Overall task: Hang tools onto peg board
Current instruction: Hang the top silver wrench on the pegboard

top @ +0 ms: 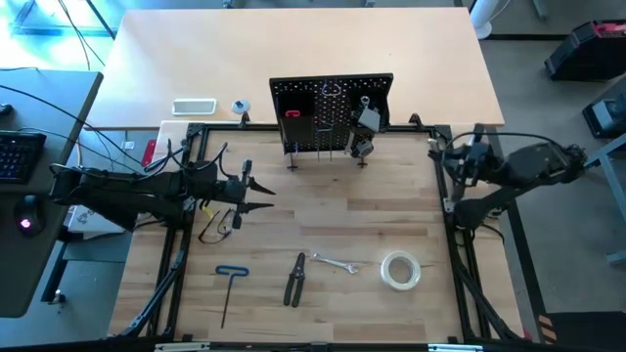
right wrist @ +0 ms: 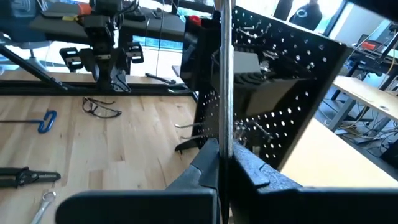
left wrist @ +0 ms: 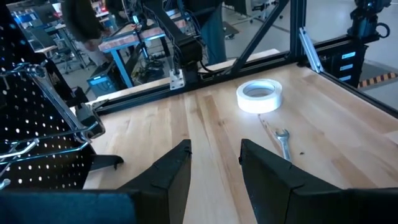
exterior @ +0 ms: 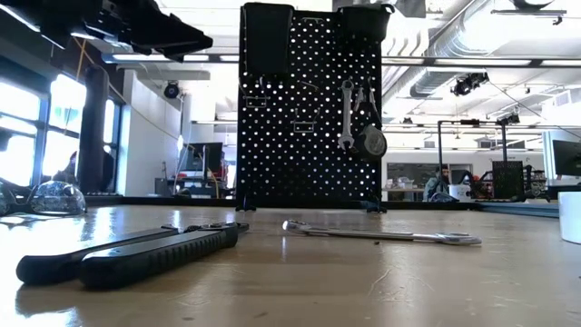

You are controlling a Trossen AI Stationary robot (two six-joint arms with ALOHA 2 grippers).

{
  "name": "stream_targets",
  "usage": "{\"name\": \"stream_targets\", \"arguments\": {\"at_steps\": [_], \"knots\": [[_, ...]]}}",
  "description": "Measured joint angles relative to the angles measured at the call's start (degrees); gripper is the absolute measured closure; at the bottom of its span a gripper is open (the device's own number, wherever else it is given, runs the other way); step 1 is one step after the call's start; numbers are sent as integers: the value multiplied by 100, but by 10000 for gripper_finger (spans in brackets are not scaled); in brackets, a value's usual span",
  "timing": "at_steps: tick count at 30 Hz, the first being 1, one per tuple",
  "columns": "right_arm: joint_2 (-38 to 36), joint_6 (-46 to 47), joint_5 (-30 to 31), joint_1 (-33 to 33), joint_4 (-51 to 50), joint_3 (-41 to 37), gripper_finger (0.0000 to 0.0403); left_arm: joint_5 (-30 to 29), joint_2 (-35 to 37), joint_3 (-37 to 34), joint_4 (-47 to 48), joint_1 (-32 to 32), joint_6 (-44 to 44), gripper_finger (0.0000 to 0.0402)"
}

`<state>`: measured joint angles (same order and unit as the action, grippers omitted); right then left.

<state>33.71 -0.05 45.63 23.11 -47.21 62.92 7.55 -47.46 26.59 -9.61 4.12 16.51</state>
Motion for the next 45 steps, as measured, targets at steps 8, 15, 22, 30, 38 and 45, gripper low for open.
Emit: {"name": "stream_targets", "arguments": {"at_steps": [8, 15, 22, 30, 38, 45], "knots": [[-579, 2, -5, 0, -423, 0, 400, 7, -4, 0, -92, 0, -152, 271], [-1132, -127, -241, 0, -410, -297, 400, 6, -4, 0, -107, 0, -294, 271], [-1838, -210, -772, 1, 444, -1313, 400, 3, -4, 0, -140, 0, -347, 271], [-1980, -659, -1533, -34, 2670, -3155, 400, -61, -111, 0, -272, 176, -361, 271], [-1476, -676, -2419, -640, 5119, -4685, 400, 24, -377, 0, -497, 582, -445, 271], [-256, -280, -3733, -1688, 6764, -5166, 400, 74, -557, 0, -572, 680, -444, 271]]}}
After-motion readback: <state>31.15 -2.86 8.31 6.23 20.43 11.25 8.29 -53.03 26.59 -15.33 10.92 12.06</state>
